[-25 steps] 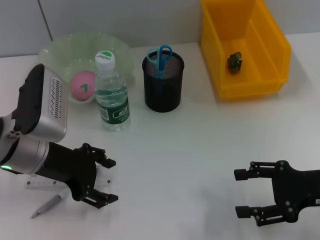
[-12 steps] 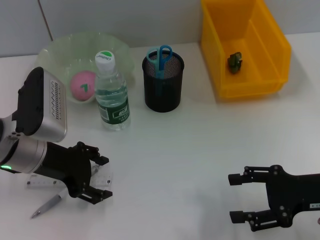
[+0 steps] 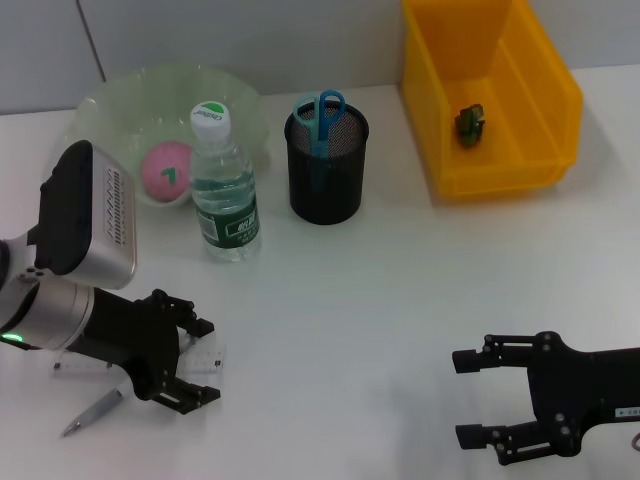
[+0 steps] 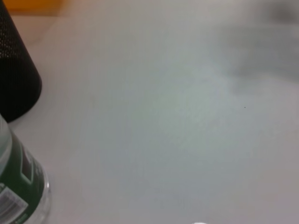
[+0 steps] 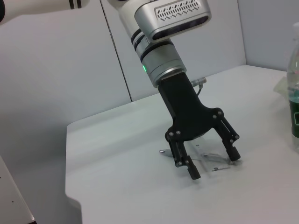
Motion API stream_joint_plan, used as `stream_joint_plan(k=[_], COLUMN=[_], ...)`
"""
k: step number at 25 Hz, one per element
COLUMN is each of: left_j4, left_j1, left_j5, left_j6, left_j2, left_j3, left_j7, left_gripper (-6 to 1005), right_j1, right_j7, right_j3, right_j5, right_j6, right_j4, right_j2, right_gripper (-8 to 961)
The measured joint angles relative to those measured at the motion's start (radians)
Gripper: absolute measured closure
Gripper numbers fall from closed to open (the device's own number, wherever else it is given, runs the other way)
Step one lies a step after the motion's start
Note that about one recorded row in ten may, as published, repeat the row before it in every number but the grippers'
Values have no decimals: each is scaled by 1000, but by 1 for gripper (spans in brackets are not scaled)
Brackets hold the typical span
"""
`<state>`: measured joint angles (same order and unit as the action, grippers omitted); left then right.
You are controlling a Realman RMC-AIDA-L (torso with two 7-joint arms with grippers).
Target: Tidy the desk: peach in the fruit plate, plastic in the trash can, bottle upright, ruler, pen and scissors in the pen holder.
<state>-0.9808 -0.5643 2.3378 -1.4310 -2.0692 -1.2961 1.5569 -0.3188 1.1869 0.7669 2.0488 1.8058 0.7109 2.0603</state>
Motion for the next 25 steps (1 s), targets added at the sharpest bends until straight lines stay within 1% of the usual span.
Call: stream_joint_plan(k=[19,23,25], left_j4=[12,21,21], left_j1=[-21,-28,-28], left_j5=[12,23,23], left_j6=[3,8,10], left_j2=[0,-3,-3], left_j3=[-3,-3,-3], left_j7=[-2,-1,-1], left_gripper=[194,389,387], right_j1=[0,-1,-2], right_j7=[1,2,2], right_j3=[0,0,0], right_j5=[6,6,7], right_j6=[-16,-21,-23], right_j4=[1,3,3], right_j2=[1,1,1], right_gripper=[143,144,144])
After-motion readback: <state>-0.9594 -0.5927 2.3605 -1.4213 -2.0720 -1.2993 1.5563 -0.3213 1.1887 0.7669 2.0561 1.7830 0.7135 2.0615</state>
